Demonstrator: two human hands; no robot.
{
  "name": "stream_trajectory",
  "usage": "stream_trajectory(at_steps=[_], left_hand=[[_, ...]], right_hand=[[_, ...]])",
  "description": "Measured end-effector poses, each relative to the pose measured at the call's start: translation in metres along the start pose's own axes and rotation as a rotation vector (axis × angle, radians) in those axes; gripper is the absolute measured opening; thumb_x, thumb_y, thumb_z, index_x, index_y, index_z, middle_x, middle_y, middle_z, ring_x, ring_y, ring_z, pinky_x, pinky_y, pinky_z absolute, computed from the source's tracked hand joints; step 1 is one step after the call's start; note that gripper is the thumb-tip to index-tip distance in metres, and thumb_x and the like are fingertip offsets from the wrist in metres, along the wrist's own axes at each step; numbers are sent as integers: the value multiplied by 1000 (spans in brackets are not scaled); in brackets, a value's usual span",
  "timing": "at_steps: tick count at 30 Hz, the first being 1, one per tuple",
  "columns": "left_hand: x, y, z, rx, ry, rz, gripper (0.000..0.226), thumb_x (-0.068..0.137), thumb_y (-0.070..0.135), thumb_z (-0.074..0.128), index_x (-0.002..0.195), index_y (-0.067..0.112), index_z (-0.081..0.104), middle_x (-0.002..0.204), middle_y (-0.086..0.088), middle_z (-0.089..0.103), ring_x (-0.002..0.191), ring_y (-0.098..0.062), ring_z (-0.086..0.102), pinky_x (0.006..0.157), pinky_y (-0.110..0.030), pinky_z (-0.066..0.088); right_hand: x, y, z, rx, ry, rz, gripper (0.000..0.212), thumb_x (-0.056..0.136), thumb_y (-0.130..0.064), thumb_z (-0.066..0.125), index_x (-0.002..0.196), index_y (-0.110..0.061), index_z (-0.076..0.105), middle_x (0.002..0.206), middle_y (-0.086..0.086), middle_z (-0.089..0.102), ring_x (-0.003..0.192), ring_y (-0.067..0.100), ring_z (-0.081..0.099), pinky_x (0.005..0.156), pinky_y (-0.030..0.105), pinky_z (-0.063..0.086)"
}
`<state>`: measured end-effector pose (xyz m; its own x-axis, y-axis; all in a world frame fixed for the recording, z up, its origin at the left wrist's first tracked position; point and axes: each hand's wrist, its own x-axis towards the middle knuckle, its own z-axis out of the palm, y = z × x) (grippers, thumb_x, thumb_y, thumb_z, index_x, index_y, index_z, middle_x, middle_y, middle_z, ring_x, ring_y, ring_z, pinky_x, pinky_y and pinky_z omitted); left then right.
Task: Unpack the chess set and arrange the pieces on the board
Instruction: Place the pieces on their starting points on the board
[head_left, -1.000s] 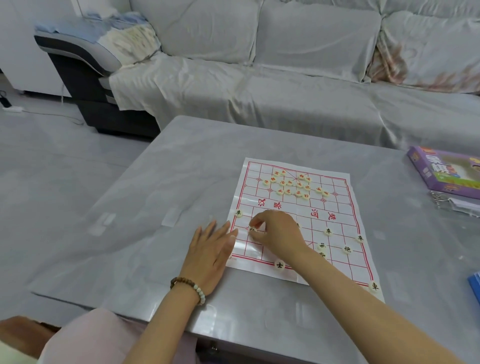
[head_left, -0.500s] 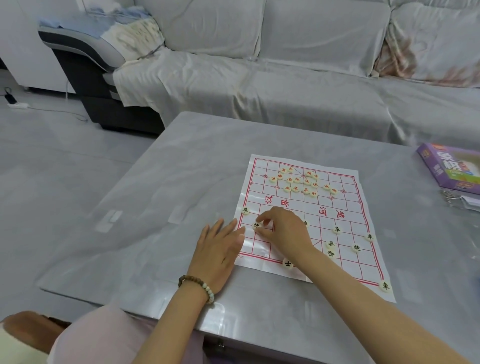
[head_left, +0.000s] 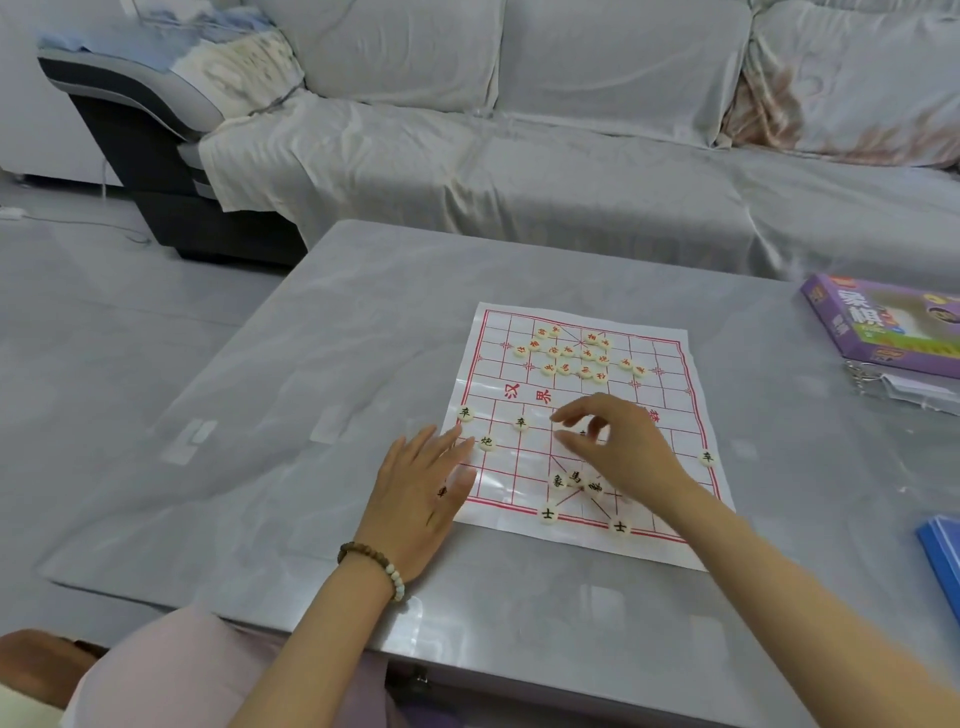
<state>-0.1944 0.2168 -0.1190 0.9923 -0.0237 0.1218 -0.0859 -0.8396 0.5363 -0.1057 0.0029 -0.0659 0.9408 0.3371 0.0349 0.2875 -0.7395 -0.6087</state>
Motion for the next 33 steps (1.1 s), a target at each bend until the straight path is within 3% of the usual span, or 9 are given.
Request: stream_trajectory(at_steps=[5, 9, 12, 18, 23, 25, 28, 33], left_hand=[[3, 20, 10, 18, -17, 46, 89, 76, 76, -11, 139, 34, 36, 148, 18, 28, 141, -2, 11, 117, -26, 0], [4, 42, 17, -29, -59, 68, 95, 72, 79, -12, 138, 32, 39, 145, 16, 34, 137, -3, 21, 113, -20, 7], [4, 54, 22, -36, -74, 85, 87, 77, 76, -5, 137, 32, 41, 142, 16, 38, 133, -2, 26, 112, -21, 14], [3, 66, 29, 8, -111, 85, 84, 78, 71, -4, 137, 31, 41, 140, 15, 41, 131, -3, 29, 110, -21, 15], [8, 70, 29, 5, -124, 20, 82, 77, 69, 1, 132, 28, 46, 132, 13, 49, 124, -7, 38, 108, -26, 27], [12, 70, 29, -5, -108, 10, 74, 83, 68, 8, 127, 28, 52, 123, 12, 54, 117, -8, 43, 103, -30, 34], [17, 74, 28, 5, -116, -15, 48, 93, 53, 31, 125, 26, 54, 123, 10, 54, 116, -9, 43, 102, -26, 34], [21, 78, 28, 23, -127, -17, 41, 92, 47, 44, 128, 28, 52, 126, 8, 52, 117, -10, 43, 100, -24, 35]], right_hand=[[-15, 34, -31, -1, 59, 82, 13, 85, -26, 65, 97, -31, 63, 98, -10, 63, 78, 5, 55, 65, 9, 36], [-28, 48, -36, -18, 17, 89, 14, 84, -29, 67, 95, -36, 63, 101, -12, 63, 81, 4, 55, 65, 8, 37], [-32, 49, -30, -63, -48, 78, 20, 83, -34, 68, 103, -33, 66, 102, -15, 58, 81, 4, 52, 66, 8, 37], [-35, 42, -9, -173, -88, -10, 26, 81, -38, 68, 106, -30, 68, 108, -11, 61, 87, 2, 47, 84, 25, 44], [-32, 36, -1, -237, -60, -32, 30, 81, -42, 67, 109, -30, 68, 112, -9, 62, 98, 8, 52, 88, 27, 39], [-32, 35, 0, -240, -63, -44, 31, 82, -43, 66, 111, -31, 66, 112, -9, 61, 99, 8, 52, 88, 26, 36], [-32, 36, -6, -198, -38, -35, 33, 82, -41, 67, 113, -31, 64, 113, -11, 61, 97, 6, 50, 93, 28, 38], [-37, 55, -30, -129, -32, 41, 24, 83, -35, 67, 107, -30, 66, 106, -10, 60, 87, 3, 46, 92, 31, 45]])
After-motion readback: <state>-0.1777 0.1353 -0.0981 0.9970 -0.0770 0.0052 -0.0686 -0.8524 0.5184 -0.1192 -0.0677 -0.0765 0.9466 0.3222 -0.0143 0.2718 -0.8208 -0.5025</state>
